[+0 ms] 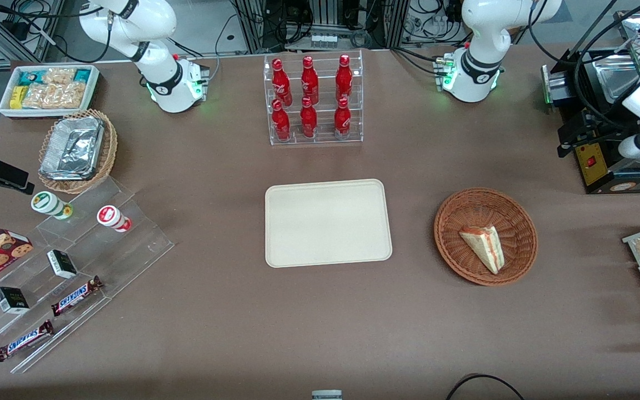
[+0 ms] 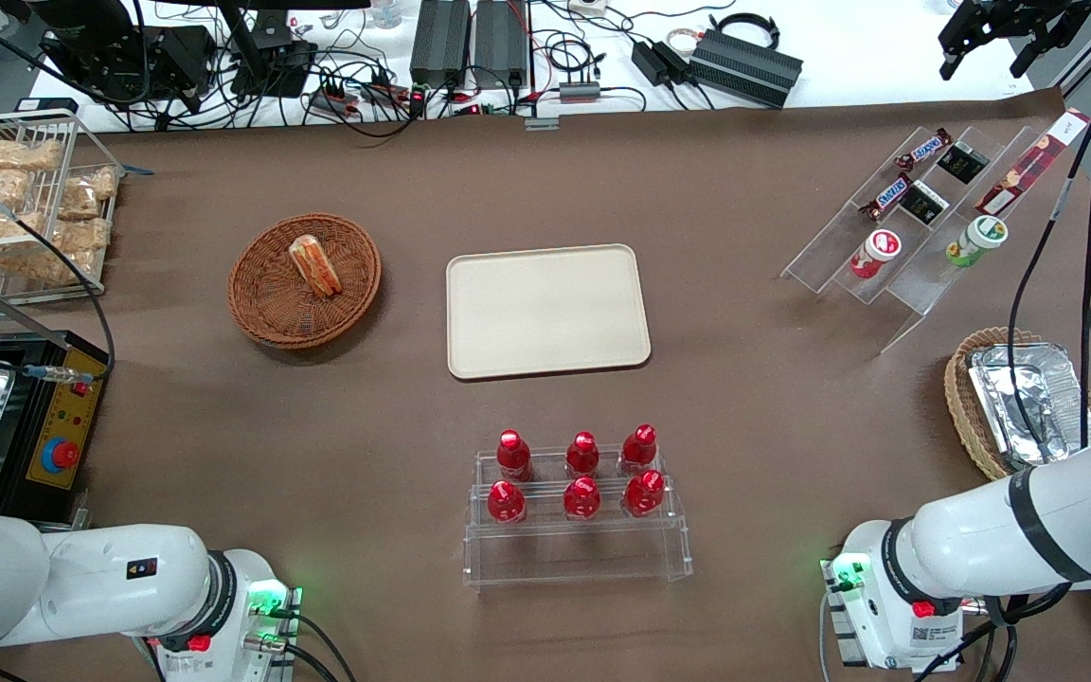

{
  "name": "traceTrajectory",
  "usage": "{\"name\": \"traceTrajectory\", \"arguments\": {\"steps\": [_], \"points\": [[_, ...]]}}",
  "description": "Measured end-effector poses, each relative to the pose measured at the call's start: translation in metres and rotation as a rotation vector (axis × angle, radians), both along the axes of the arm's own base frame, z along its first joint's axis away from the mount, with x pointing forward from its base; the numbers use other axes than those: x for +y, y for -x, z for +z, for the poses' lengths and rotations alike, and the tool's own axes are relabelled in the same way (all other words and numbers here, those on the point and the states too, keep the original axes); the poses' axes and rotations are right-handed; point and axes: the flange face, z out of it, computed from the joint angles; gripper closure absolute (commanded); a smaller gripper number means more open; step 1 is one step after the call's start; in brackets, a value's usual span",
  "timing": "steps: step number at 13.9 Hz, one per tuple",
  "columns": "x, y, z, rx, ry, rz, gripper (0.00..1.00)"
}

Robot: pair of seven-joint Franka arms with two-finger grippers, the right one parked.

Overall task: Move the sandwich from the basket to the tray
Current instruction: 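Move the left gripper over the wrapped sandwich in the wicker basket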

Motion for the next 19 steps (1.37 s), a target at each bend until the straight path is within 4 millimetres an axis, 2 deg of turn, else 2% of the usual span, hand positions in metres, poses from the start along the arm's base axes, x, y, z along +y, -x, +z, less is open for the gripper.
{"name": "traceTrajectory", "arguments": {"steps": [1, 5, 7, 8, 10, 14, 16, 19], "points": [[0.003, 0.0, 0.001, -0.002, 0.0, 0.006, 0.0], [0.036, -0.002, 0.001, -0.002, 0.002, 0.066, 0.0], [0.035, -0.004, -0.007, 0.015, 0.002, 0.079, 0.0], [0.033, -0.006, -0.019, 0.035, 0.002, 0.089, 0.0], [0.029, -0.015, -0.059, 0.054, 0.003, 0.122, 0.0], [0.012, -0.026, -0.157, 0.032, 0.01, 0.27, 0.0], [0.0, -0.022, -0.2, 0.001, 0.02, 0.364, 0.0], [-0.007, -0.011, -0.261, -0.034, 0.037, 0.46, 0.0]]}}
